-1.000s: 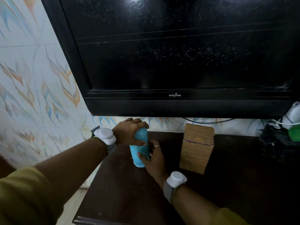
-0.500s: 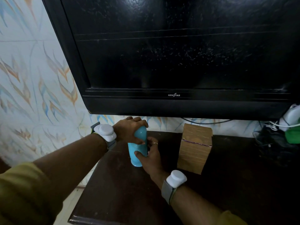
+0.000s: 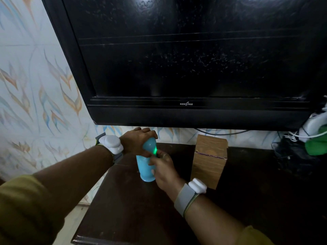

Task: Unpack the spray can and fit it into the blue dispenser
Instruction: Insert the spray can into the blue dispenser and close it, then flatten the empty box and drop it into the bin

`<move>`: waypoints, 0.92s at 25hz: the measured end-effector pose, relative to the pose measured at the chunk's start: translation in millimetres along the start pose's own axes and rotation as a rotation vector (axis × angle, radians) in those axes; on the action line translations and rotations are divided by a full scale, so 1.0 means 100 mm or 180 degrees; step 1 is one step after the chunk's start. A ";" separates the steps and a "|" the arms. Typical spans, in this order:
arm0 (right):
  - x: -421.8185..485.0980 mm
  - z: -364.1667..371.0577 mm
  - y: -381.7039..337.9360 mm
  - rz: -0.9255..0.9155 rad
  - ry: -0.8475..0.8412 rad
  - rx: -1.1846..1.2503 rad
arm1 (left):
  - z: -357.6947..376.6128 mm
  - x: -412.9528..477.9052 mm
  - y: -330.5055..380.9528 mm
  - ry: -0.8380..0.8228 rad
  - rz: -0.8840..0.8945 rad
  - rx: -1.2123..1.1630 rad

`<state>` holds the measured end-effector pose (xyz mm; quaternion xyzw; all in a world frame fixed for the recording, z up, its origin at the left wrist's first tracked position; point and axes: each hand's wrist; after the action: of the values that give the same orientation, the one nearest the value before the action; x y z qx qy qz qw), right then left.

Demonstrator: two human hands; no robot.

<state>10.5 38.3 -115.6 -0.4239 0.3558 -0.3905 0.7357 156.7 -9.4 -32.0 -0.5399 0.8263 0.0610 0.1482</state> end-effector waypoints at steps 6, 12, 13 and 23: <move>-0.16 -0.05 -0.25 0.0331 -0.0187 -0.1143 | -0.02 -0.07 0.03 -0.0021 0.0021 -0.0046; -0.43 -0.30 -1.42 -0.0315 -0.0575 -0.4295 | -0.53 -0.08 0.28 -0.0532 -0.0404 0.0283; -0.47 -0.39 -1.63 -0.0372 -0.0574 -0.4733 | -0.61 -0.02 0.42 -0.0341 -0.0347 0.0391; -0.59 -1.42 -1.75 0.1423 -0.0388 -0.6136 | -0.48 0.82 1.69 -0.0627 0.0012 -0.0195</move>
<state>-184.9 -18.3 -1.7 -0.7836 0.5547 0.2363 0.1499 -36.3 -24.6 -21.6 -0.5341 0.8065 0.1394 0.2120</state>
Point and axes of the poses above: each hand's wrist, its own x-axis towards the middle knuckle, its own z-axis out of the palm, y = z × x, and after that the axes turned 15 degrees about -y, right-handed
